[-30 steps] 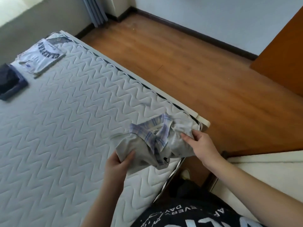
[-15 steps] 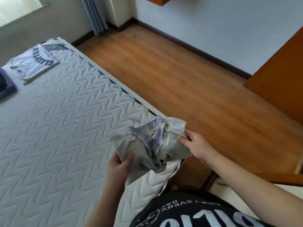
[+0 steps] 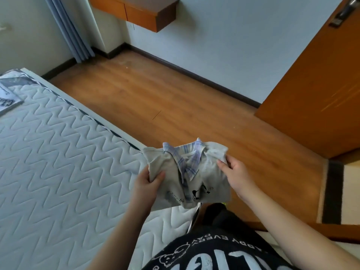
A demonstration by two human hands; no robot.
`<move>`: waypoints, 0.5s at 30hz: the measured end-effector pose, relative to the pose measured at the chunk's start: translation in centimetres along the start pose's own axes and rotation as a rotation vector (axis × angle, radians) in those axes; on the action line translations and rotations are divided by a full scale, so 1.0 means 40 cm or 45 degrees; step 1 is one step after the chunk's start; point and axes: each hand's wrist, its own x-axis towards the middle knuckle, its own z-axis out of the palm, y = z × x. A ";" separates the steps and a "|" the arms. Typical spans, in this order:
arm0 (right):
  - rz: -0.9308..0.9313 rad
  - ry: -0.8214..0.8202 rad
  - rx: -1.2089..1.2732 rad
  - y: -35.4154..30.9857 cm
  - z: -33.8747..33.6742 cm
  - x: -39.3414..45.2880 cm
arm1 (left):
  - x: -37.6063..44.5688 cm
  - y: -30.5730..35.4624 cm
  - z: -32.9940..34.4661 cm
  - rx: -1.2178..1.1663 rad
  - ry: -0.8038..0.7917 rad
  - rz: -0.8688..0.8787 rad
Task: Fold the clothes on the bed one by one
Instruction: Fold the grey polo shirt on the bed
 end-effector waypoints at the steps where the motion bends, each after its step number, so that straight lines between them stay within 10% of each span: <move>1: -0.002 0.000 -0.002 0.004 -0.017 0.031 | 0.025 0.009 0.022 0.026 -0.001 0.007; 15: 0.053 -0.336 -0.038 -0.074 -0.360 0.626 | 0.439 0.208 0.456 -0.004 0.271 -0.138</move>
